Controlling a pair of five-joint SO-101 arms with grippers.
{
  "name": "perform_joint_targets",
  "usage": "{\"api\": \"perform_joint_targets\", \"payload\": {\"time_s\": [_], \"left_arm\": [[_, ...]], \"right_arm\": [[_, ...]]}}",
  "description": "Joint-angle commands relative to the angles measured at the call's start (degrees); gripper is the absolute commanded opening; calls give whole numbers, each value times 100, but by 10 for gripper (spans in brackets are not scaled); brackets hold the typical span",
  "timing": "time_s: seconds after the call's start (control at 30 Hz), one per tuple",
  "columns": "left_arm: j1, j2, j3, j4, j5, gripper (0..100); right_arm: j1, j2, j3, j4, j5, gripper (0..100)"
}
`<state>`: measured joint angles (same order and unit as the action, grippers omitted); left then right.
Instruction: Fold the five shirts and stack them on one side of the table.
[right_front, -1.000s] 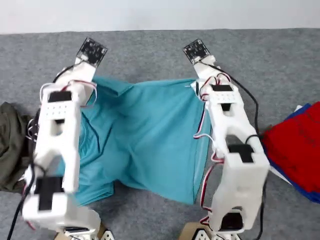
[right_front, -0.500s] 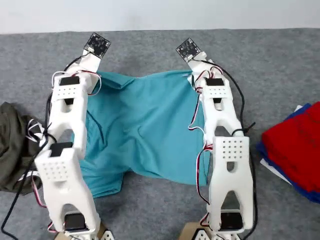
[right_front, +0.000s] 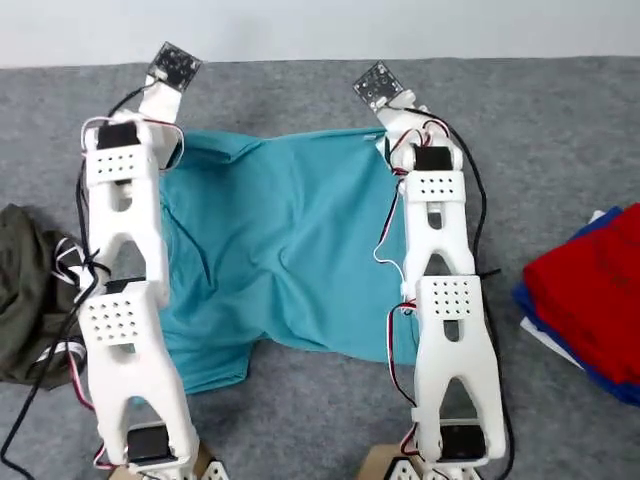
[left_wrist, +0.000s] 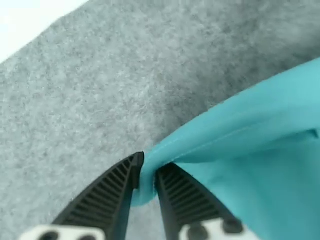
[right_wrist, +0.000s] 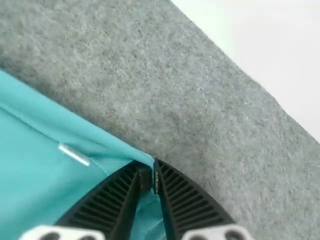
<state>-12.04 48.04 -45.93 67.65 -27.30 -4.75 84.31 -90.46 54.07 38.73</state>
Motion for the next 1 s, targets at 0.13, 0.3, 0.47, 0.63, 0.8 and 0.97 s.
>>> {"api": "perform_joint_targets", "payload": {"time_s": [0.13,0.3,0.47,0.63,0.8,0.97], "left_arm": [[88,-53,-347,246,26,4],[79,-97,-374,563,26,6],[44,-123,-549,888,53,91],[-26,-70,-1341,1073,202,117],[-26,-79,-1815,1073,273,126],[-70,-97,-2105,1073,554,126]], "right_arm": [[66,-84,-396,66,62,13],[57,-145,-580,673,35,140],[119,-312,-589,1051,35,224],[251,-585,-589,1042,35,224],[312,-787,-589,1051,35,224],[330,-1059,-589,1174,35,224]]}}
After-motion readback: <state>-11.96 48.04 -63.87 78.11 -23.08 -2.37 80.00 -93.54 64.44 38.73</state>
